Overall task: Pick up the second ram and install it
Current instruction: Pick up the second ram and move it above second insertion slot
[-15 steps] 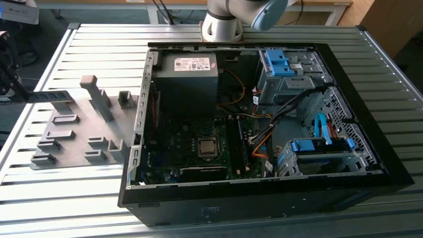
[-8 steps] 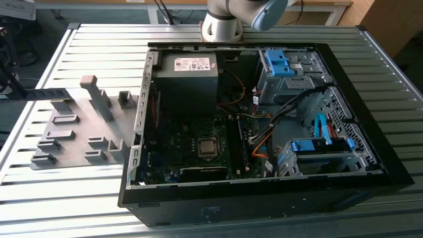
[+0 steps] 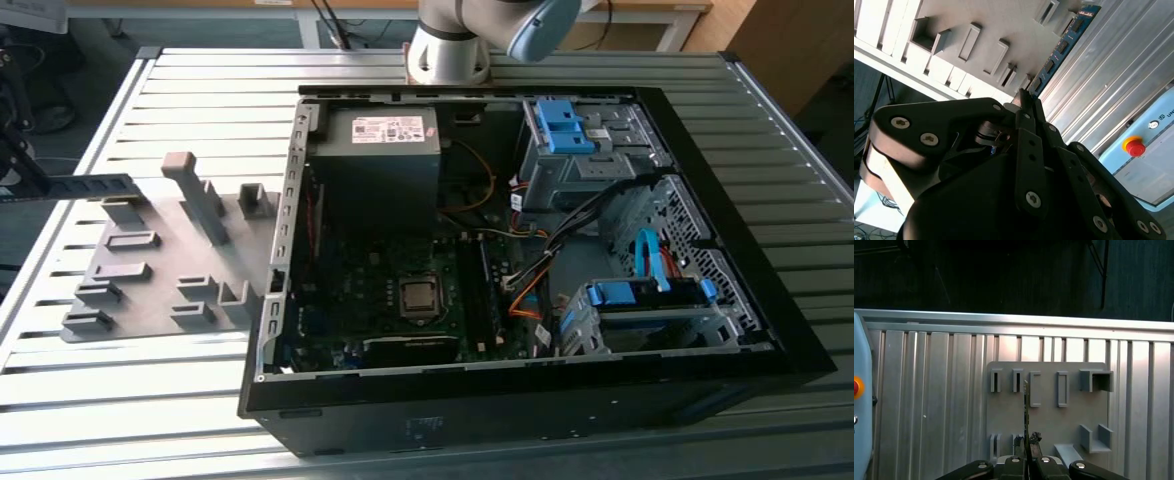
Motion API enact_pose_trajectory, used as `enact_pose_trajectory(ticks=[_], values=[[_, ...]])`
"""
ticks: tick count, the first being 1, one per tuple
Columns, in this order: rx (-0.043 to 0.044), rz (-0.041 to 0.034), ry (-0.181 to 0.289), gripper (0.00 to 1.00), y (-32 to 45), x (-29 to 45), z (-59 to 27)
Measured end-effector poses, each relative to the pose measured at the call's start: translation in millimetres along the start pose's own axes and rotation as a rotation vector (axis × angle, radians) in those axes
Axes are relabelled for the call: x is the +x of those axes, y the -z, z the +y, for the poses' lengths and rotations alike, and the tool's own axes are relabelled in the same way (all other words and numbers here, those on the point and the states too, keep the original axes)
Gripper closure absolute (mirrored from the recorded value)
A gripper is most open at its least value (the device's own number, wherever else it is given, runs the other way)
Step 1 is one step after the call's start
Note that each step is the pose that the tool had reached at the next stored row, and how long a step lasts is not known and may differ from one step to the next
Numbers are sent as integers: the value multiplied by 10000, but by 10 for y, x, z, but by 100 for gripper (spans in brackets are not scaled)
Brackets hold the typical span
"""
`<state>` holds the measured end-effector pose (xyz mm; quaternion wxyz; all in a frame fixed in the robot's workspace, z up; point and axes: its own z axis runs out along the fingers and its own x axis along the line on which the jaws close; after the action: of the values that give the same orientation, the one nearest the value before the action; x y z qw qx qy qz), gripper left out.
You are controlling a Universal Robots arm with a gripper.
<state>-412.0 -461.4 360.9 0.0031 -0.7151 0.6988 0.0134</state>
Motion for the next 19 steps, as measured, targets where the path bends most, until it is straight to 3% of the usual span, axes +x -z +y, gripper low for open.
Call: enact_pose_trajectory(ticks=[10, 19], values=[[0, 0, 0, 86, 67, -2, 1], [0, 0, 0, 86, 215, -5, 3]])
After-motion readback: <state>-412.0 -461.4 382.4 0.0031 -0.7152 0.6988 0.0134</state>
